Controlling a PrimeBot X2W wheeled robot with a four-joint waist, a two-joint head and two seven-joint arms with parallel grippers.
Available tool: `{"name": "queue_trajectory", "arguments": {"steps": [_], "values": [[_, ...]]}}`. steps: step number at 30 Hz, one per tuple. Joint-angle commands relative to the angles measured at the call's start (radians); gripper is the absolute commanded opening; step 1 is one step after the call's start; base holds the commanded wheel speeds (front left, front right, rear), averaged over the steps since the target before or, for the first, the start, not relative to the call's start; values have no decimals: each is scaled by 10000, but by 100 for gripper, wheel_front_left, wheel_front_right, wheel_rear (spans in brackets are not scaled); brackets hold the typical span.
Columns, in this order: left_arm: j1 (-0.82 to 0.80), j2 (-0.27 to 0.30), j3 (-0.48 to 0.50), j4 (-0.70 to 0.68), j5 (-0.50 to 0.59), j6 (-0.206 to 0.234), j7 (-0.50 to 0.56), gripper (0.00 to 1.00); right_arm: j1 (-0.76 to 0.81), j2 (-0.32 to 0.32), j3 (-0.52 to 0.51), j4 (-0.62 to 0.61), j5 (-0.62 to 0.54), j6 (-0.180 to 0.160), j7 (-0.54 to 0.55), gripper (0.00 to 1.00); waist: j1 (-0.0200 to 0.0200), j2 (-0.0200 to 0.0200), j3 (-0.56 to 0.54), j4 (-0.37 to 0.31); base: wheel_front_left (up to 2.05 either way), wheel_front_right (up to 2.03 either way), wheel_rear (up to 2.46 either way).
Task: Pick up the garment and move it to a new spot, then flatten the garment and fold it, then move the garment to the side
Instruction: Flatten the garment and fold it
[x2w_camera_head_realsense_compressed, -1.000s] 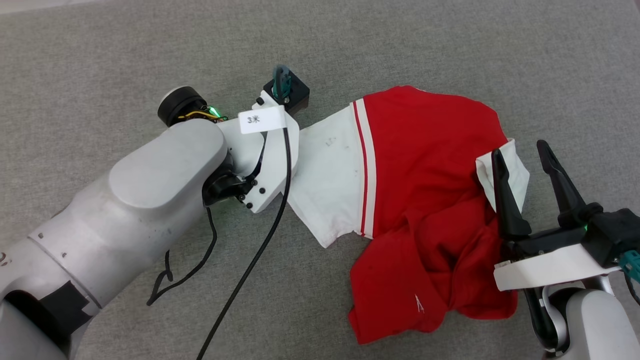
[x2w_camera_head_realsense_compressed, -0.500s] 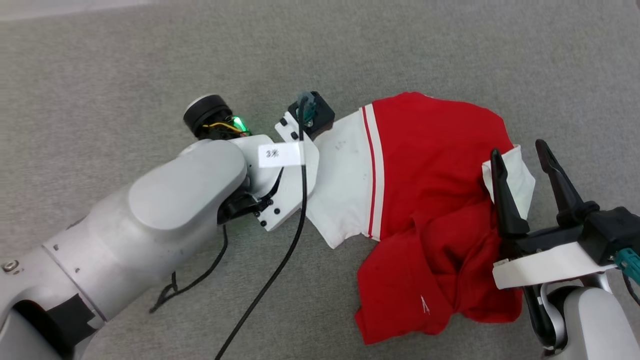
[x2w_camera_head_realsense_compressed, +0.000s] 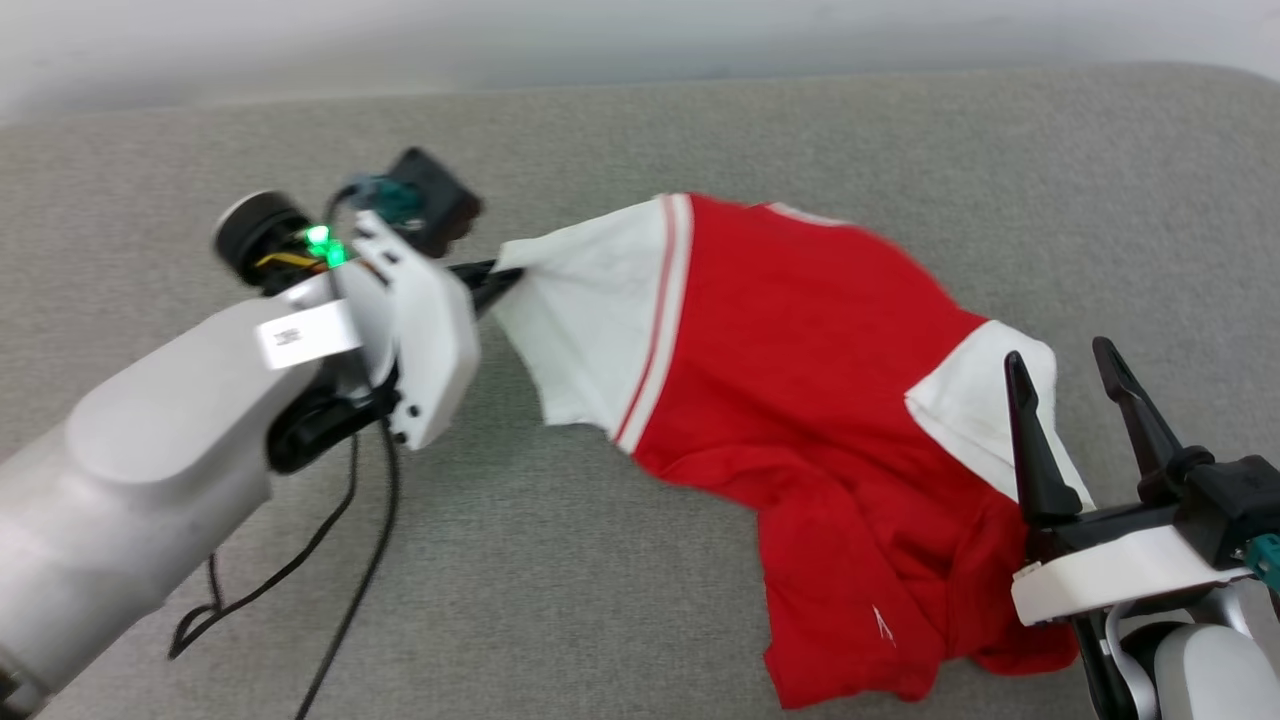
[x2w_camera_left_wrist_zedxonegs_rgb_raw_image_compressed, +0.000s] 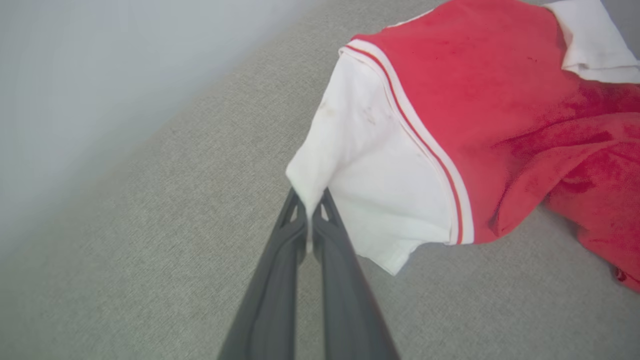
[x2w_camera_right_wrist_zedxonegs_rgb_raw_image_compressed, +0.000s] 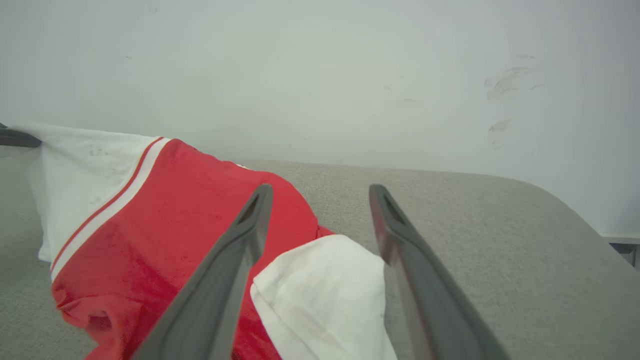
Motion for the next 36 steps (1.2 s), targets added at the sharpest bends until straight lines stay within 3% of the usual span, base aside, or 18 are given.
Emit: {"name": "queue_trajectory", "arguments": {"steps": [1, 6, 14, 19, 26, 27, 28, 29, 36], "values": [[322, 282, 157, -106, -205, 171, -170, 0, 131, -69, -43, -57, 24, -11, 55, 100, 0, 0, -312, 321, 0, 0, 0], [1276, 1287, 370, -340, -742, 677, -421, 0, 337, -113, -119, -186, 68, -11, 208, 100, 0, 0, -510, 659, 0, 0, 0], [2922, 2421, 633, 232, -1872, 1255, -814, 0, 457, -205, -147, -229, 112, -11, 320, 100, 0, 0, -540, 845, 0, 0, 0], [3659, 2728, 626, 951, -2323, 1428, -911, 0, 592, -296, -250, -143, 126, -11, 392, 100, 0, 0, -573, 878, 0, 0, 0], [4273, 2273, 570, 1961, -2833, 1353, -902, 0, 677, -361, -245, -82, 125, -11, 536, 100, 0, 0, -622, 921, 0, 0, 0], [4323, 2142, 609, 2035, -2908, 1296, -991, 19, 677, -374, -241, -80, 132, -11, 562, 100, 0, 0, -648, 927, 0, 0, 0], [4331, 2023, 698, 2090, -2942, 1266, -1204, 82, 680, -394, -239, -85, 138, -11, 587, 100, 0, 0, -680, 939, 0, 0, 0], [4337, 1911, 813, 2166, -3021, 1299, -1454, 100, 686, -413, -248, -100, 140, -11, 574, 100, 0, 0, -729, 957, 0, 0, 0], [4433, 1305, 1184, 1970, -2415, 1903, -3743, 100, 719, -667, -397, -329, 194, -11, 713, 100, 0, 0, -1222, 1233, 0, 0, 0]]}}
